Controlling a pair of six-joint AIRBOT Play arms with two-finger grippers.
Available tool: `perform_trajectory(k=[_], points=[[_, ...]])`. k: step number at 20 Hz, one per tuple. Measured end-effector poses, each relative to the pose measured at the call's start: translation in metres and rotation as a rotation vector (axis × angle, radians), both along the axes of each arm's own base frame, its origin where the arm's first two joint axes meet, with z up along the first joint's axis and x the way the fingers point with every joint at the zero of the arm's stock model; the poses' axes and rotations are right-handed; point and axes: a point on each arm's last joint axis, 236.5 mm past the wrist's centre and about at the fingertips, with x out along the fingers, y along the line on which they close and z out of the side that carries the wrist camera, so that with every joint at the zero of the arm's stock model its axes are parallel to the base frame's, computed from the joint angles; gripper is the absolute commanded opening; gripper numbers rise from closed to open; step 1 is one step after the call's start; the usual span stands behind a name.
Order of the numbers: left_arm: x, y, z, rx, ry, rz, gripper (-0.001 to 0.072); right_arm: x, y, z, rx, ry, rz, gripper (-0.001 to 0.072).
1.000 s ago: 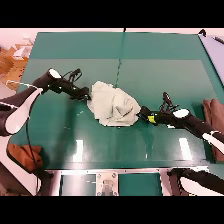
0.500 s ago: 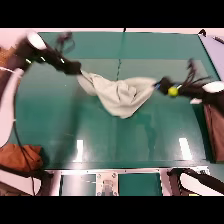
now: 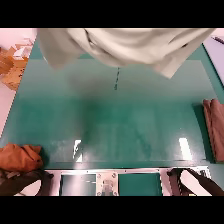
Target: Fold the shirts.
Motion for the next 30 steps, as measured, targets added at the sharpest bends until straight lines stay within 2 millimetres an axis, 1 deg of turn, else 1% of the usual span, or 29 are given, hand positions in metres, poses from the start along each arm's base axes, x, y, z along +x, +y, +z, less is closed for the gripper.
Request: perform_trajectory(k=[1,2,3,4,5,6,7,8,9,11,12,14,16,18,19,20,21,22,23,24,25,26,28,30], points=[[-0.017,0.007,0.018,0.004,-0.055,0.021,0.0017,-0.015,0.002,0.021,-0.030,-0.053,-0.012,0.0018],[-0.033,0.015,0.033,0.011,-0.100,0.042,0.0018,-0.027,0.003,0.036,-0.062,-0.094,-0.031,0.0018],[-0.044,0.022,0.041,0.021,-0.124,0.067,0.0018,-0.036,0.003,0.044,-0.090,-0.118,-0.051,0.0018],[-0.049,0.030,0.041,0.034,-0.126,0.094,0.0018,-0.042,-0.001,0.048,-0.115,-0.123,-0.081,0.0018],[-0.052,0.037,0.036,0.051,-0.110,0.122,0.0018,-0.044,-0.006,0.046,-0.125,-0.111,-0.109,0.0018],[-0.050,0.042,0.027,0.064,-0.080,0.139,0.0018,-0.043,-0.012,0.038,-0.128,-0.083,-0.136,0.0018],[-0.047,0.045,0.012,0.081,-0.037,0.153,0.0018,-0.040,-0.018,0.026,-0.124,-0.042,-0.150,0.0017],[-0.040,0.048,-0.008,0.098,0.017,0.163,0.0018,-0.034,-0.023,0.006,-0.111,0.018,-0.156,0.0018],[-0.032,0.049,-0.031,0.114,0.077,0.169,0.0018,-0.028,-0.027,-0.016,-0.092,0.082,-0.156,0.0017],[-0.014,0.047,-0.083,0.136,0.195,0.165,0.0018,-0.016,-0.031,-0.077,-0.041,0.243,-0.141,0.0018],[-0.006,0.042,-0.109,0.135,0.246,0.152,0.0018,-0.011,-0.031,-0.113,-0.013,0.328,-0.129,0.0018],[0.004,0.024,-0.168,0.105,0.364,0.089,0.0018,-0.006,-0.027,-0.190,0.052,0.496,-0.109,0.0018],[0.004,0.000,-0.231,0.063,0.480,0.002,0.0018,-0.007,-0.023,-0.275,0.115,0.650,-0.119,0.0018],[-0.002,-0.016,-0.292,0.021,0.588,-0.054,0.0018,-0.012,-0.022,-0.349,0.169,0.768,-0.165,0.0018],[-0.007,-0.020,-0.322,0.003,0.636,-0.063,0.0018,-0.015,-0.025,-0.380,0.188,0.816,-0.196,0.0018],[-0.011,-0.021,-0.348,-0.008,0.671,-0.063,0.0018,-0.018,-0.027,-0.407,0.205,0.860,-0.226,0.0018],[-0.015,-0.022,-0.371,-0.023,0.701,-0.058,0.0018,-0.020,-0.029,-0.428,0.217,0.894,-0.248,0.0018],[-0.019,-0.022,-0.389,-0.036,0.722,-0.049,0.0018,-0.021,-0.032,-0.445,0.221,0.921,-0.268,0.0019],[-0.022,-0.021,-0.404,-0.048,0.736,-0.038,0.0018,-0.020,-0.034,-0.456,0.224,0.934,-0.280,0.0023],[-0.024,-0.020,-0.416,-0.057,0.747,-0.027,0.0018,-0.017,-0.036,-0.463,0.223,0.942,-0.286,0.0116],[-0.026,-0.019,-0.424,-0.063,0.751,-0.019,0.0018,-0.014,-0.038,-0.466,0.217,0.939,-0.288,0.0303],[-0.026,-0.019,-0.429,-0.069,0.753,-0.013,0.0018,-0.008,-0.040,-0.463,0.206,0.927,-0.283,0.0389],[-0.028,-0.018,-0.436,-0.076,0.758,-0.004,0.0018,0.005,-0.045,-0.444,0.197,0.892,-0.255,0.0392],[-0.029,-0.017,-0.440,-0.078,0.763,0.000,0.0018,0.014,-0.046,-0.412,0.188,0.854,-0.205,0.0391]])
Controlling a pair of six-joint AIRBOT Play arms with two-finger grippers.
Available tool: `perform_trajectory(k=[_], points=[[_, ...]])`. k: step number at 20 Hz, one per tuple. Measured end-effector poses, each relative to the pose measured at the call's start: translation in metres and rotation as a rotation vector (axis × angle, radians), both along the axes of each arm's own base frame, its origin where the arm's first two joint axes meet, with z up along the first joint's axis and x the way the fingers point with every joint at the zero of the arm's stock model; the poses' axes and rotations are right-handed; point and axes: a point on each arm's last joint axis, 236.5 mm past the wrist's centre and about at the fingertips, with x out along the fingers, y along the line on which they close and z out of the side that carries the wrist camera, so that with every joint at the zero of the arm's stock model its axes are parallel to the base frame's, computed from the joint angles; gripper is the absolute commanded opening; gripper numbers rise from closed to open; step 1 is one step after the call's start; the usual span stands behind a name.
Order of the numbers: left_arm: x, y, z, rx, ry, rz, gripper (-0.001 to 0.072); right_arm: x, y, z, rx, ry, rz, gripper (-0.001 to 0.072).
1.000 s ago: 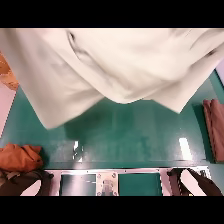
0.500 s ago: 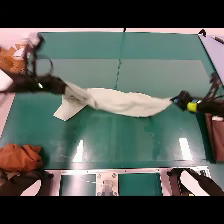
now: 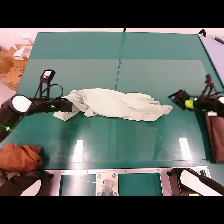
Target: Fold the shirts.
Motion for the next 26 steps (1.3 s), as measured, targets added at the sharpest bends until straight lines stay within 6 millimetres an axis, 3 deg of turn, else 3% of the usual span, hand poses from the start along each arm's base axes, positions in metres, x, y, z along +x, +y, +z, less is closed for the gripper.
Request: perform_trajectory(k=[3,4,5,7,10,12,15,20,21,23,24,26], points=[[-0.003,0.000,-0.005,0.001,0.012,-0.002,0.0019,-0.005,0.011,0.040,0.015,-0.036,0.084,0.0392],[-0.004,0.000,-0.006,0.004,0.016,-0.004,0.0018,-0.011,0.017,0.047,0.024,-0.036,0.108,0.0394],[-0.006,0.000,-0.007,0.006,0.021,-0.008,0.0019,-0.019,0.027,0.048,0.035,-0.027,0.135,0.0440],[-0.008,0.000,-0.009,0.010,0.029,-0.013,0.0018,-0.042,0.056,0.034,0.069,0.025,0.207,0.0496],[-0.010,0.000,-0.011,0.013,0.037,-0.019,0.0018,-0.076,0.114,-0.004,0.139,0.109,0.300,0.0512],[-0.011,0.000,-0.012,0.014,0.043,-0.022,0.0019,-0.086,0.153,-0.027,0.163,0.119,0.337,0.0512],[-0.012,0.000,-0.012,0.015,0.047,-0.025,0.0018,-0.085,0.204,-0.053,0.145,0.111,0.378,0.0512],[-0.015,0.000,-0.014,0.022,0.056,-0.033,0.0018,-0.058,0.271,-0.079,0.115,0.113,0.434,0.0501],[-0.016,0.001,-0.015,0.026,0.060,-0.036,0.0018,-0.052,0.281,-0.084,0.113,0.115,0.443,0.0432],[-0.020,0.003,-0.018,0.044,0.072,-0.050,0.0018,-0.041,0.293,-0.089,0.110,0.112,0.447,0.0099],[-0.022,0.004,-0.020,0.054,0.079,-0.056,0.0018,-0.037,0.297,-0.091,0.110,0.111,0.446,0.0019],[-0.025,0.007,-0.023,0.077,0.090,-0.069,0.0018,-0.034,0.301,-0.092,0.115,0.115,0.450,0.0018]])
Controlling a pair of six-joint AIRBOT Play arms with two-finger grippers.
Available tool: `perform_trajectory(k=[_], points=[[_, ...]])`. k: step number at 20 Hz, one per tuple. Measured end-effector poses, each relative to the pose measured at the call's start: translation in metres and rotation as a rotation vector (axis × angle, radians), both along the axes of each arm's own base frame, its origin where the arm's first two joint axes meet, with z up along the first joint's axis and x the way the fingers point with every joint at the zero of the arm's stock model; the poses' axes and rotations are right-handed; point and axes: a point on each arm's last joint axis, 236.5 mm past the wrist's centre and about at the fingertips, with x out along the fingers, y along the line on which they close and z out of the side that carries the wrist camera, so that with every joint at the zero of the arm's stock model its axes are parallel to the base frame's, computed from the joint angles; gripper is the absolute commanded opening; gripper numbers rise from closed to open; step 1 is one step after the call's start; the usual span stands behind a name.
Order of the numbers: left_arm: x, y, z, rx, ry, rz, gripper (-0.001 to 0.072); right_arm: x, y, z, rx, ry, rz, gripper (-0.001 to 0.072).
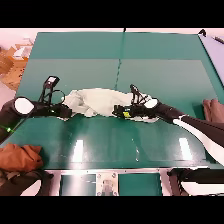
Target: Fold the shirts.
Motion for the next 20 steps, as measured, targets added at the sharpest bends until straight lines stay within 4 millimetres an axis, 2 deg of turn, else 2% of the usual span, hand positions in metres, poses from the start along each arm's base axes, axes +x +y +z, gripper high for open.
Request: perform_trajectory(k=[2,4,6,8,10,11,12,14,15,17,18,20], points=[[-0.002,0.004,-0.003,0.027,0.005,-0.010,0.0018,-0.006,0.005,0.004,0.018,0.017,0.033,0.0017],[-0.003,0.011,-0.007,0.064,0.012,-0.012,0.0018,-0.013,0.009,0.022,0.055,0.017,0.078,0.0017],[-0.007,0.020,-0.012,0.106,0.030,-0.010,0.0018,-0.011,0.007,0.063,0.109,-0.031,0.106,0.0017],[-0.011,0.028,-0.016,0.146,0.051,-0.012,0.0018,0.004,-0.007,0.120,0.164,-0.134,0.093,0.0017],[-0.017,0.035,-0.020,0.178,0.076,-0.019,0.0018,0.028,-0.038,0.188,0.200,-0.286,0.041,0.0017],[-0.020,0.038,-0.022,0.194,0.089,-0.024,0.0018,0.042,-0.061,0.221,0.201,-0.366,-0.002,0.0017],[-0.023,0.040,-0.024,0.207,0.100,-0.028,0.0018,0.055,-0.086,0.248,0.189,-0.438,-0.052,0.0017],[-0.027,0.044,-0.027,0.228,0.119,-0.036,0.0018,0.077,-0.135,0.283,0.159,-0.530,-0.156,0.0017],[-0.030,0.046,-0.028,0.240,0.128,-0.041,0.0018,0.088,-0.163,0.291,0.137,-0.558,-0.219,0.0017],[-0.033,0.052,-0.030,0.265,0.142,-0.049,0.0018,0.109,-0.213,0.291,0.095,-0.572,-0.333,0.0017],[-0.034,0.053,-0.030,0.269,0.145,-0.048,0.0018,0.119,-0.235,0.282,0.076,-0.559,-0.381,0.0018],[-0.034,0.054,-0.031,0.275,0.149,-0.046,0.0018,0.138,-0.270,0.250,0.054,-0.493,-0.455,0.0017]])
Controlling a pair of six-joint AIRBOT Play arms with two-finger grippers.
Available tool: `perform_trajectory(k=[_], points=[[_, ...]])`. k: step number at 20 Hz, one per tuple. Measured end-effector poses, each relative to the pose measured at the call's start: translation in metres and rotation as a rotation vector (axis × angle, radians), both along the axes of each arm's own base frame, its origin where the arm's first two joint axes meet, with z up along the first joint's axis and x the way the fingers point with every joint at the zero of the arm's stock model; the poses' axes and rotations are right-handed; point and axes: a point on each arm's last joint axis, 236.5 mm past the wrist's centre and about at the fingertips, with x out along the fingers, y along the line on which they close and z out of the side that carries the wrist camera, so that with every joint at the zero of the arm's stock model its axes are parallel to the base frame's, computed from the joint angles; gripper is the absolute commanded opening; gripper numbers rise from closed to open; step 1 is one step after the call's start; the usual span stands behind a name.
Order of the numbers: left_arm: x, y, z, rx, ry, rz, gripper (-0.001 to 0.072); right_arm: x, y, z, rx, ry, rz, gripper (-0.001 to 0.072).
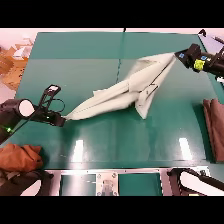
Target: Fold the shirts.
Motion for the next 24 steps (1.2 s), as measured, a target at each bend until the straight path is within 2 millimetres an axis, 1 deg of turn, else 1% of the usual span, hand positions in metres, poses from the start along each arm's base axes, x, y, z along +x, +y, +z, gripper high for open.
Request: perform_trajectory(k=[2,4,6,7,8,9,10,12,13,14,15,16,18,19,21,23,24], points=[[0.000,0.001,0.000,0.004,-0.001,0.003,0.0018,0.013,-0.017,-0.042,0.024,0.088,-0.025,0.0018],[0.001,0.000,0.000,-0.004,-0.003,0.009,0.0018,0.021,-0.023,-0.089,0.055,0.186,-0.024,0.0018],[0.003,-0.003,0.002,-0.020,-0.012,0.017,0.0018,0.025,-0.024,-0.126,0.080,0.262,-0.018,0.0030],[0.004,-0.005,0.002,-0.029,-0.016,0.021,0.0018,0.026,-0.023,-0.137,0.092,0.286,-0.016,0.0168],[0.005,-0.007,0.003,-0.039,-0.019,0.024,0.0018,0.026,-0.025,-0.145,0.098,0.301,-0.013,0.0340],[0.006,-0.009,0.004,-0.047,-0.023,0.028,0.0018,0.026,-0.028,-0.147,0.102,0.307,-0.008,0.0377],[0.007,-0.010,0.004,-0.053,-0.026,0.031,0.0018,0.026,-0.033,-0.144,0.108,0.307,-0.001,0.0377],[0.008,-0.012,0.005,-0.064,-0.030,0.035,0.0018,0.020,-0.046,-0.130,0.130,0.306,0.030,0.0366],[0.009,-0.012,0.005,-0.067,-0.033,0.036,0.0018,0.013,-0.055,-0.122,0.139,0.307,0.045,0.0326],[0.010,-0.013,0.006,-0.070,-0.036,0.038,0.0018,0.004,-0.062,-0.117,0.149,0.314,0.057,0.0300],[0.010,-0.014,0.006,-0.074,-0.039,0.040,0.0018,-0.009,-0.070,-0.114,0.153,0.327,0.066,0.0290],[0.011,-0.014,0.007,-0.078,-0.043,0.042,0.0018,-0.022,-0.075,-0.115,0.158,0.345,0.067,0.0290],[0.012,-0.015,0.007,-0.083,-0.047,0.044,0.0018,-0.053,-0.081,-0.125,0.180,0.395,0.054,0.0290],[0.013,-0.015,0.008,-0.085,-0.051,0.046,0.0018,-0.071,-0.078,-0.133,0.198,0.424,0.051,0.0291],[0.014,-0.016,0.008,-0.086,-0.053,0.047,0.0018,-0.107,-0.061,-0.150,0.238,0.484,0.052,0.0297],[0.015,-0.016,0.008,-0.089,-0.059,0.048,0.0018,-0.141,-0.038,-0.169,0.274,0.544,0.053,0.0410],[0.016,-0.016,0.009,-0.090,-0.063,0.049,0.0018,-0.154,-0.028,-0.179,0.287,0.569,0.048,0.0433]])
